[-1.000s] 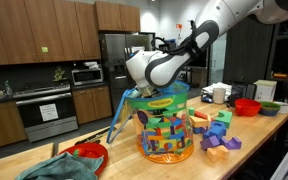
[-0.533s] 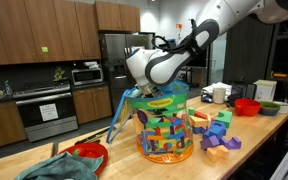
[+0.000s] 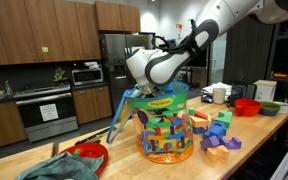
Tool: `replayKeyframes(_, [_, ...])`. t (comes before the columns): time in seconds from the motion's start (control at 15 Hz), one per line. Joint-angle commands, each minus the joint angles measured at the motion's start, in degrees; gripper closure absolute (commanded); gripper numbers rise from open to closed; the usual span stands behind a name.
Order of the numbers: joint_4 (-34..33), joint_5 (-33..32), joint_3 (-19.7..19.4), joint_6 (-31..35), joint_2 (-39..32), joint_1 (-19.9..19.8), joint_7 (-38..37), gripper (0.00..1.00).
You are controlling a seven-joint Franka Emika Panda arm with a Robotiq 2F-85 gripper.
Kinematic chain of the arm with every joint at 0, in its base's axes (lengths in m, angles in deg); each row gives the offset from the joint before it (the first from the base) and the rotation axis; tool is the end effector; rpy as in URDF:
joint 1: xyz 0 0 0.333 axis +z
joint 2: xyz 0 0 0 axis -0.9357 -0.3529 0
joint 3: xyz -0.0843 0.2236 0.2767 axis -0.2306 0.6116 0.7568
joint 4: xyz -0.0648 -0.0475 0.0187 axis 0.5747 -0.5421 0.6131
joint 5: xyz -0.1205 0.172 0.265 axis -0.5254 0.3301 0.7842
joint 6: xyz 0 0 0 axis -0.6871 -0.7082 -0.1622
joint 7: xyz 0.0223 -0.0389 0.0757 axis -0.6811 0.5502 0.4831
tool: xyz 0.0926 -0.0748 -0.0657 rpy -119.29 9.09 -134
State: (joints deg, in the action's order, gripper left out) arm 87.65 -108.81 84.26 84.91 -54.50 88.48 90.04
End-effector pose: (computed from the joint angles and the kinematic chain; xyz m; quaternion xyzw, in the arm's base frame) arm 0.4716 0.2528 0.4024 0.9010 0.3772 -0.0823 0.1979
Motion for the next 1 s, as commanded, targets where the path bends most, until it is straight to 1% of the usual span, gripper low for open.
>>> replayKeyframes(0.0, [-1.79,-1.69,-0.64,-2.61,-0.18,-0.48,2.81,0.84])
replayKeyframes(0.2, [-4.21,-4.14,-1.19,-5.61,0.31,-0.58,4.73,0.84])
replayKeyframes(0.47, [-8.07,-6.62,-1.45,-7.71,0.04,-1.18,8.01,0.84])
replayKeyframes(0.93, [-13.07,-8.49,-1.79,-12.38,-0.21,-2.06,14.0,0.84])
